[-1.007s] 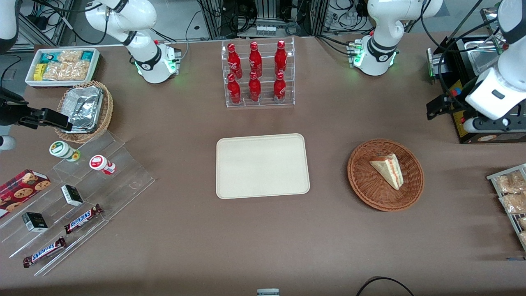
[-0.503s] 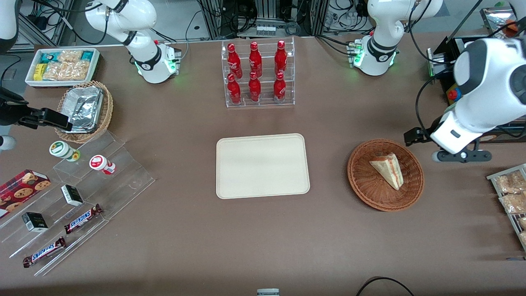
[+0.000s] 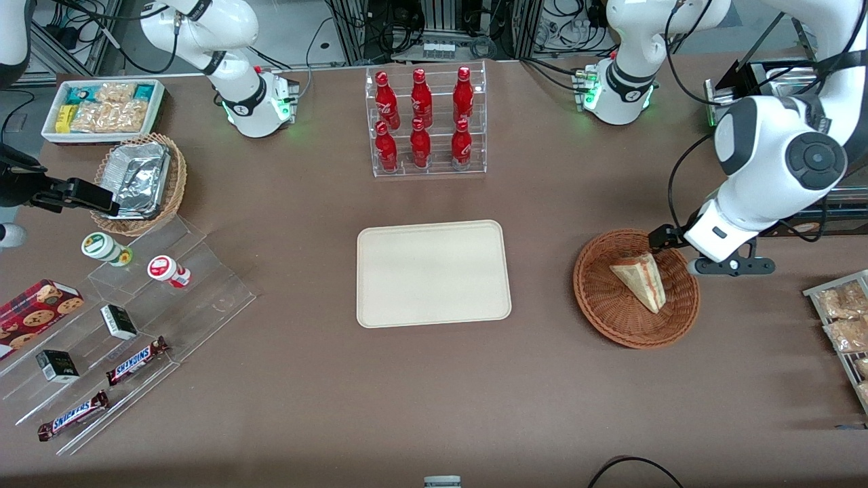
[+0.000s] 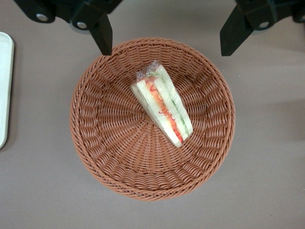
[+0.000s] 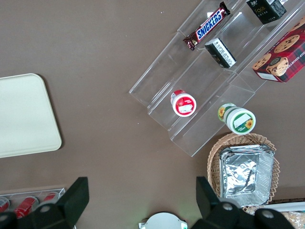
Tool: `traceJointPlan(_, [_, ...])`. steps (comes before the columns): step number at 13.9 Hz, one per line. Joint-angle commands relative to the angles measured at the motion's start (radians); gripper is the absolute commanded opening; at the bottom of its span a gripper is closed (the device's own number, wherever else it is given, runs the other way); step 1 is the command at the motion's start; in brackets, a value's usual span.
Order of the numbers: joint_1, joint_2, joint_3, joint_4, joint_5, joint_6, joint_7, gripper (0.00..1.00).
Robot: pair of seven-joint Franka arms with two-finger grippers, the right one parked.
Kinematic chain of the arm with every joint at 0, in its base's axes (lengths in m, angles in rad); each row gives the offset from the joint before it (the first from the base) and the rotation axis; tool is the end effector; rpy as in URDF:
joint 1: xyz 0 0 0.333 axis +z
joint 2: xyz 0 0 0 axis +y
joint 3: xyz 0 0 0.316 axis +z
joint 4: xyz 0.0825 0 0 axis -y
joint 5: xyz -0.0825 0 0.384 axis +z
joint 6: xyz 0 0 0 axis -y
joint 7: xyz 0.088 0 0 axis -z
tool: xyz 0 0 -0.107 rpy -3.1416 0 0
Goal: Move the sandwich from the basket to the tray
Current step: 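Lower the open left gripper over the wrapped sandwich in the basket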
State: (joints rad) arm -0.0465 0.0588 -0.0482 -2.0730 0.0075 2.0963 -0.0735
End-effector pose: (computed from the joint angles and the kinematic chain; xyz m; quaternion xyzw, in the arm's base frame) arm 0.5517 -0.0518 0.3991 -0.9998 0.0125 0.0175 0.0033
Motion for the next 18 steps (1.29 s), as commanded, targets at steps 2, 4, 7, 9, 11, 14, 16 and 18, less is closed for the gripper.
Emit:
traceJointPlan(2, [-0.004, -0.01, 0.005, -0.082, 0.002, 0.099, -0.002, 1.0])
traceJointPlan(4, [-0.003, -0.008, 0.005, -0.114, 0.002, 0.146, -0.017, 1.0])
traceJointPlan(7, [-0.001, 0.015, 0.005, -0.119, 0.002, 0.171, -0.113, 1.0])
traceJointPlan(9, [-0.001, 0.024, 0.005, -0.124, 0.002, 0.192, -0.201, 1.0])
traceJointPlan(11, [-0.003, 0.036, 0.005, -0.131, 0.002, 0.206, -0.247, 1.0])
traceJointPlan(14, [0.0, 0.033, 0.005, -0.162, 0.002, 0.263, -0.333, 1.0])
traceJointPlan(16, [0.002, 0.033, 0.005, -0.194, -0.003, 0.313, -0.397, 1.0])
traceJointPlan(18, [0.002, 0.036, 0.005, -0.219, -0.003, 0.355, -0.485, 1.0])
